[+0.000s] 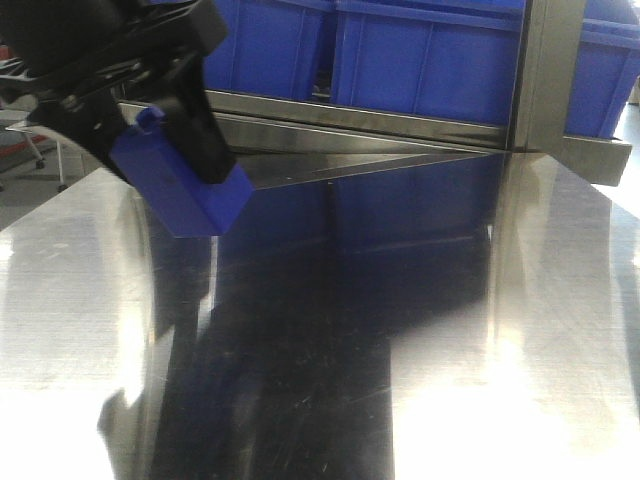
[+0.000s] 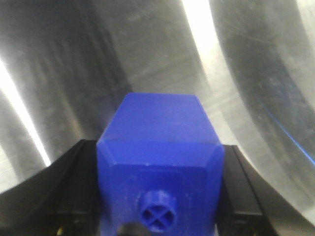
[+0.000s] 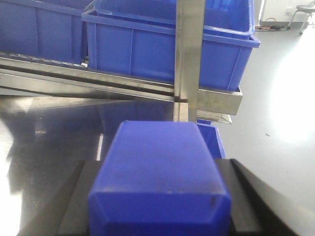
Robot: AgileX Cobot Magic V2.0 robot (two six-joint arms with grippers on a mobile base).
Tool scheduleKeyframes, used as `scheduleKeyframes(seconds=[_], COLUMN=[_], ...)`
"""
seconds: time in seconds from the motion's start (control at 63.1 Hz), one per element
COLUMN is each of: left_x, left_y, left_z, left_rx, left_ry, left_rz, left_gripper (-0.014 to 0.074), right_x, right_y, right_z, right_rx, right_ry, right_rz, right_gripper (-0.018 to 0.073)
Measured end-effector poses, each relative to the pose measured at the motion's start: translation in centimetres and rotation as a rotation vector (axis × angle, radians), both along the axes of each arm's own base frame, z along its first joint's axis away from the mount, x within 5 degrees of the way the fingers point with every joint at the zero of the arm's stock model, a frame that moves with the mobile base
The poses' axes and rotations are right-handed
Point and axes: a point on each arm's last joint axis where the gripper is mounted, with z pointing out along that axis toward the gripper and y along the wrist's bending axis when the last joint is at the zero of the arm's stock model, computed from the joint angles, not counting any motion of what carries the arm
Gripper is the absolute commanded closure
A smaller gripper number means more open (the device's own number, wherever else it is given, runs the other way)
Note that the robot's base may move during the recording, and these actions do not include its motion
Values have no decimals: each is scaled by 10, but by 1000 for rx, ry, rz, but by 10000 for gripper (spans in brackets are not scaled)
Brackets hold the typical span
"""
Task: Pick and sort blue part to right shelf
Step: 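Lift the blue bottle with the left gripper off the table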
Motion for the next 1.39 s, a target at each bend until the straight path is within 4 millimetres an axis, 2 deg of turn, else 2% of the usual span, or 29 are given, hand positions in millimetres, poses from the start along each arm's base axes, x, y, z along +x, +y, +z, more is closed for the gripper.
scheduleKeyframes(seconds=[0.143,0.253,0.586,0.729,0.95,1.236,1.394], left_x=[-15,-29,-76,-96,-130,-170,-187], left_y=[18,39,109,131,148,154,158], left_z=[0,6,15,16,16,18,23], left_rx=[-68,-117,-100,-112,-139,-180,-136], left_ry=[-133,-246,-438,-534,-669,-819,-916], left_rz=[63,126,303,397,475,477,455], left_gripper=[210,210,210,210,210,210,210], right_x=[0,0,0,0,0,0,0], right_y=[0,0,0,0,0,0,0], right_z=[0,0,0,0,0,0,0], right_rx=[0,0,0,0,0,0,0], right_ry=[0,0,0,0,0,0,0], right_rz=[0,0,0,0,0,0,0], right_gripper=[167,167,167,167,167,167,167])
